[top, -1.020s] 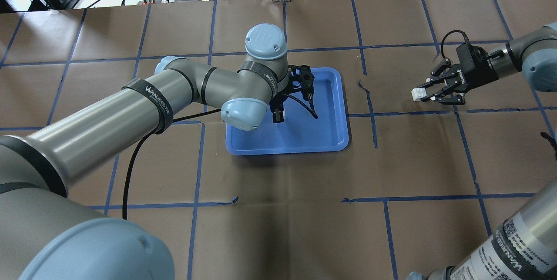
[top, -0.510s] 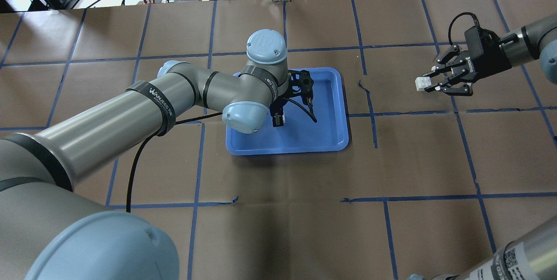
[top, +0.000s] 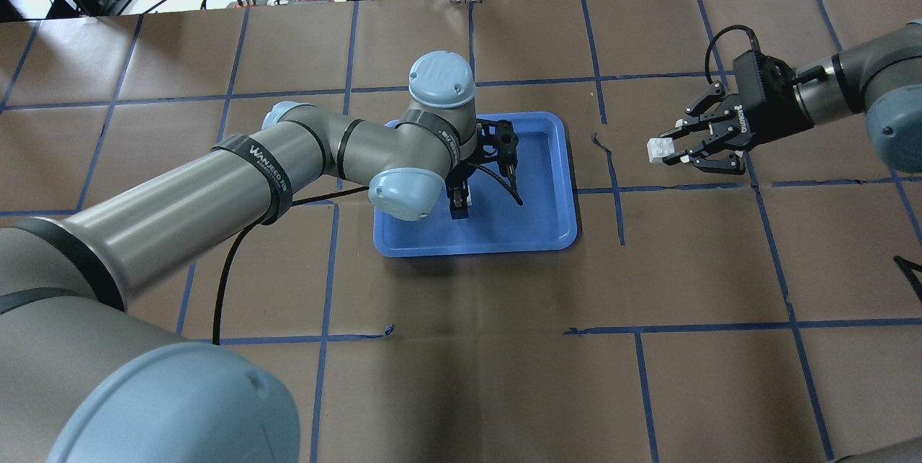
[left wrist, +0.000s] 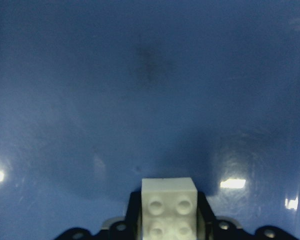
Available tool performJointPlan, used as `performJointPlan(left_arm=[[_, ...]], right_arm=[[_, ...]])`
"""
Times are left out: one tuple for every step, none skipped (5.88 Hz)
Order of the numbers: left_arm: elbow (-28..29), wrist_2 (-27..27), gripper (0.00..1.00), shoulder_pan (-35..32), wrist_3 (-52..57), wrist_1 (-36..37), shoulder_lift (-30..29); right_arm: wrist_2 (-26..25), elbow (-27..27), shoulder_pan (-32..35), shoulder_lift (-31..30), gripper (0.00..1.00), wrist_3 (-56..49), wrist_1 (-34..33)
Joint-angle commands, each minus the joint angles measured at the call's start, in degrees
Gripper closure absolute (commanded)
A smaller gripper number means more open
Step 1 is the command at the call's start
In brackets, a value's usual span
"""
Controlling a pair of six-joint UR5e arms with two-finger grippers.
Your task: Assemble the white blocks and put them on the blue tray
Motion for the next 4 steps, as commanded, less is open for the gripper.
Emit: performJointPlan(left_arm=[[2.39,-0.03,0.01,0.19,0.01,-6.39,4.28],[5.62,-0.12,0.01,0.63,0.01,-15.82,9.27],[10.09,-0.29,0.01,2.11,0.01,-25.75,13.50],[14.14,-0.47,0.01,4.74,-0.25,-33.85,15.97]], right_arm=[[0.27,0.39,2.81,-0.20,0.61,3.64,-2.28],[2.53,0.92,3.08,0.23,0.61,4.27,-3.69],[3.77,1.44,4.13,0.32,0.61,6.97,-6.22],[3.87,3.54,7.36,0.58,0.61,9.96,-11.38]])
